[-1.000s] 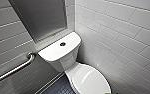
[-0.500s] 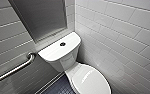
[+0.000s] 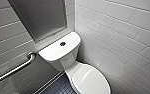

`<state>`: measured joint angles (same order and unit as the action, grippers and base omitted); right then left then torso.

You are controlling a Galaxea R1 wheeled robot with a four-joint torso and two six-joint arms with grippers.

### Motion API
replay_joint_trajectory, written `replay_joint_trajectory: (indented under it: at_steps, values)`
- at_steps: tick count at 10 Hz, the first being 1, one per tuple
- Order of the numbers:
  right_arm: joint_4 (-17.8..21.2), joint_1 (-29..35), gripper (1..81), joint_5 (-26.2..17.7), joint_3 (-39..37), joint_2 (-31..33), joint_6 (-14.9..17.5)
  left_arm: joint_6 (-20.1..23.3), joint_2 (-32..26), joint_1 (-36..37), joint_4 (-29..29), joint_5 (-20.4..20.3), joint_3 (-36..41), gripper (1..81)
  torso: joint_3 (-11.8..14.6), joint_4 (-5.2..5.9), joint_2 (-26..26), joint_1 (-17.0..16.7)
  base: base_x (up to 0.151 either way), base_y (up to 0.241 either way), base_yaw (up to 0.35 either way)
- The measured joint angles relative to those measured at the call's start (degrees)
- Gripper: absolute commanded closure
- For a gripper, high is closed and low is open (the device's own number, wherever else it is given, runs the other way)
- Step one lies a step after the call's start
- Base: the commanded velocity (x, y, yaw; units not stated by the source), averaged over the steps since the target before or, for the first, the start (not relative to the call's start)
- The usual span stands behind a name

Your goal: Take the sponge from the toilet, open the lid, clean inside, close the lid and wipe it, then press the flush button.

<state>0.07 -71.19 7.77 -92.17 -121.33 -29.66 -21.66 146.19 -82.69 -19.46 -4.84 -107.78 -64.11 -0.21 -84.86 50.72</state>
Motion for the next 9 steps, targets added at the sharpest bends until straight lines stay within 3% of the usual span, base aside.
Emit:
replay_joint_trajectory:
  at_steps: [2,5,9]
  values:
    - [0.02,-3.39,81.1,3.39,0.04,-0.96,0.01,0.22,0.00,0.02,-0.02,0.00,0.04,1.0,1.29,0.00,3.23,-1.99,0.000,0.000,0.000]
    - [0.09,-7.50,81.1,7.36,-0.44,-3.45,0.22,0.28,0.11,-0.17,-0.05,0.30,0.00,1.0,7.21,0.00,9.02,-5.79,0.000,0.000,0.000]
    - [0.06,-12.07,81.1,8.00,-4.74,-8.96,0.43,0.33,0.45,-1.71,-0.06,0.82,-0.71,1.0,15.65,0.00,17.25,-11.24,0.000,0.000,0.000]
